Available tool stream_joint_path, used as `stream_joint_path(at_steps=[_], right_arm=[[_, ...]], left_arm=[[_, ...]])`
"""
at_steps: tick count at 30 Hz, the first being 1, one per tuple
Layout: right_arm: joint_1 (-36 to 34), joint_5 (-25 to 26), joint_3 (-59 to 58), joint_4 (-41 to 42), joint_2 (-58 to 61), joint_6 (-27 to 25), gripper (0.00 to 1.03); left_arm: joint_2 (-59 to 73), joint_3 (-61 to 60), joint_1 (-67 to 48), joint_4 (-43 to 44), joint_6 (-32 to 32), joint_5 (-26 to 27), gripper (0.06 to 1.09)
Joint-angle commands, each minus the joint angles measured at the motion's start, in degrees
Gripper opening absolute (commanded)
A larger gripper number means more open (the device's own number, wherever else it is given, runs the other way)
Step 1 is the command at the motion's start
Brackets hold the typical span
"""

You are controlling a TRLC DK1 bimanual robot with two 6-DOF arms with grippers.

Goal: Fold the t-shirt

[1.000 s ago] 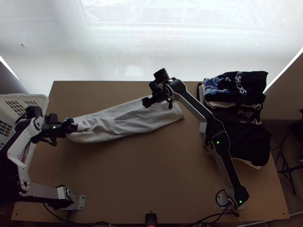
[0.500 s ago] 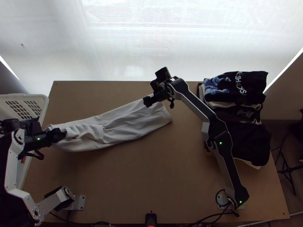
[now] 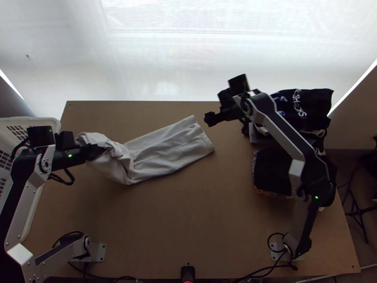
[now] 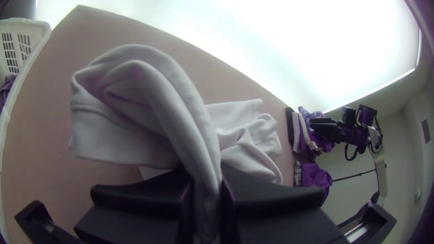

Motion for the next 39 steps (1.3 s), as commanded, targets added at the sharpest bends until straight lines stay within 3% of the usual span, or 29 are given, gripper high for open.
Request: stream_joint_path(at_steps=[1, 13, 27, 28, 29, 31, 39], right_arm=[[-5.1, 0.3, -11.4, 0.7, -13.3, -1.5, 0.99], [-11.2, 0.2, -26.3, 2.4, -26.8, -1.1, 0.99], [-14.6, 0.2, -37.8, 3.8, -34.6, -1.5, 0.99], [-14.6, 0.2, -38.1, 3.8, -35.0, -1.4, 0.99], [-14.6, 0.2, -38.2, 3.8, -35.2, -1.3, 0.99], [-14.5, 0.2, -38.9, 3.8, -35.8, -1.2, 0.99], [-11.9, 0.2, -43.1, 5.9, -36.5, 0.3, 0.99]], left_arm=[[6.0, 3.2, -11.3, 6.6, -6.1, -3.5, 0.09], [25.7, 14.5, -31.3, 17.8, -13.6, -10.2, 0.09], [43.7, 32.8, -37.5, 19.0, -17.8, -12.3, 0.1], [44.6, 33.7, -37.9, 19.0, -17.6, -12.3, 0.19], [45.4, 34.2, -38.1, 19.0, -17.5, -12.2, 0.41], [47.2, 35.6, -38.7, 19.8, -17.4, -11.8, 1.07], [45.4, 37.2, -38.4, 21.3, -18.6, -11.7, 1.04]])
